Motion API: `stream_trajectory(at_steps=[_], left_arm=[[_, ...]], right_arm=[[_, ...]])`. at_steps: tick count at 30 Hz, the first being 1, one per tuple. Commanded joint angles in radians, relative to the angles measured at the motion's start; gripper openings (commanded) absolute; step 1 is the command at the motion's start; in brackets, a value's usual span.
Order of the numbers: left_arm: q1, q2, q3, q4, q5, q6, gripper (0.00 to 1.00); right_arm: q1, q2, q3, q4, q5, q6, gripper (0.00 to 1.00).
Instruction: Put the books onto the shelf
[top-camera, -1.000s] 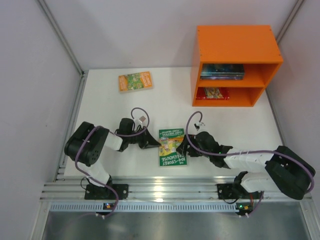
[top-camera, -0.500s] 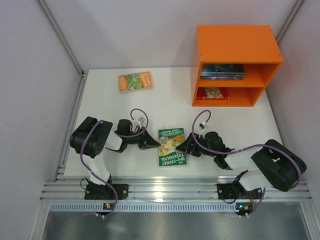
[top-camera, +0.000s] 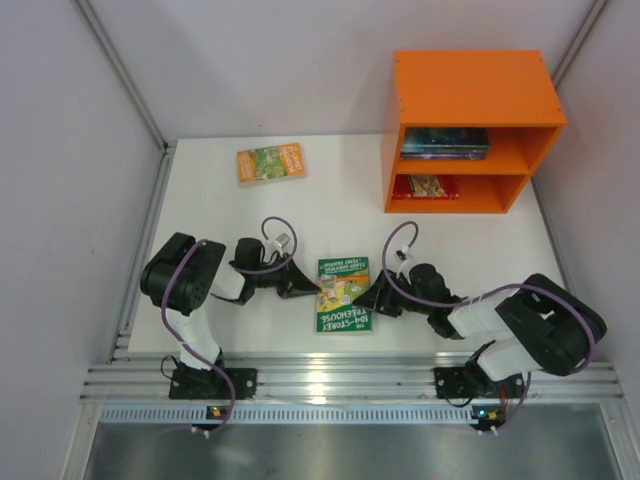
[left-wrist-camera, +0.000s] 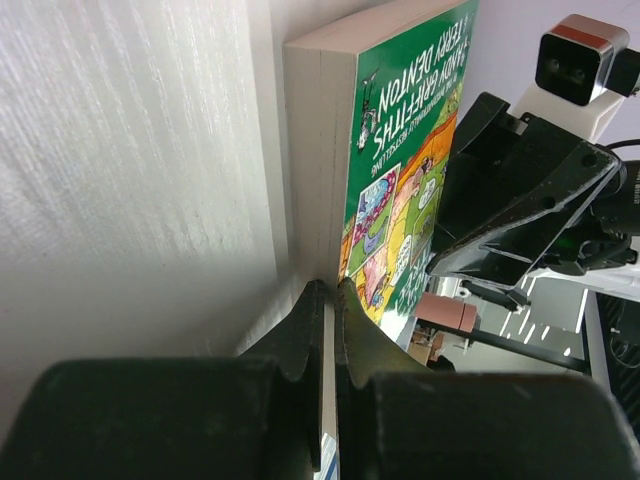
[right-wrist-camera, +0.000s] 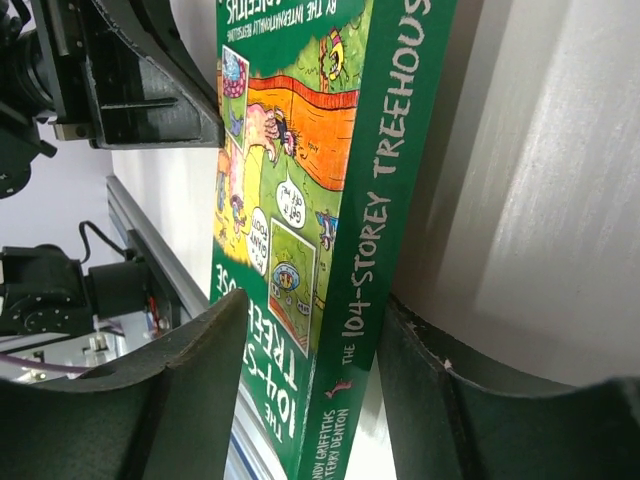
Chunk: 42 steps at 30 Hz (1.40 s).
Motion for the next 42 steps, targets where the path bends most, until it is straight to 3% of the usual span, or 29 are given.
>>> stream_trajectory(at_steps=[1,9,29,34,37,42], left_arm=[[-0.008,0.084,-0.039,-0.194,-0.227,0.12,0.02],[-0.019,0.089,-0.029,-0.206,-0.202,0.13,0.04],[-0.024,0.092,0.013,-0.283,-0.213,0.179,0.04],[-0.022,0.092,0.025,-0.311,-0.227,0.199,0.04],[-0.022,0.095,0.028,-0.312,-0.227,0.199,0.04],[-0.022,0.081,0.037,-0.318,-0.222,0.191,0.04]], right_arm=[[-0.006,0.043,0.023,0.145,-0.056,0.035,0.52],[-0.023,0.169,0.021,0.347,-0.095,0.113,0.47],[-0.121,0.357,-0.017,0.691,-0.212,0.221,0.48],[-0.145,0.385,-0.016,0.696,-0.226,0.213,0.49],[-0.159,0.39,-0.02,0.709,-0.23,0.213,0.44],[-0.162,0.388,-0.017,0.736,-0.252,0.213,0.23]])
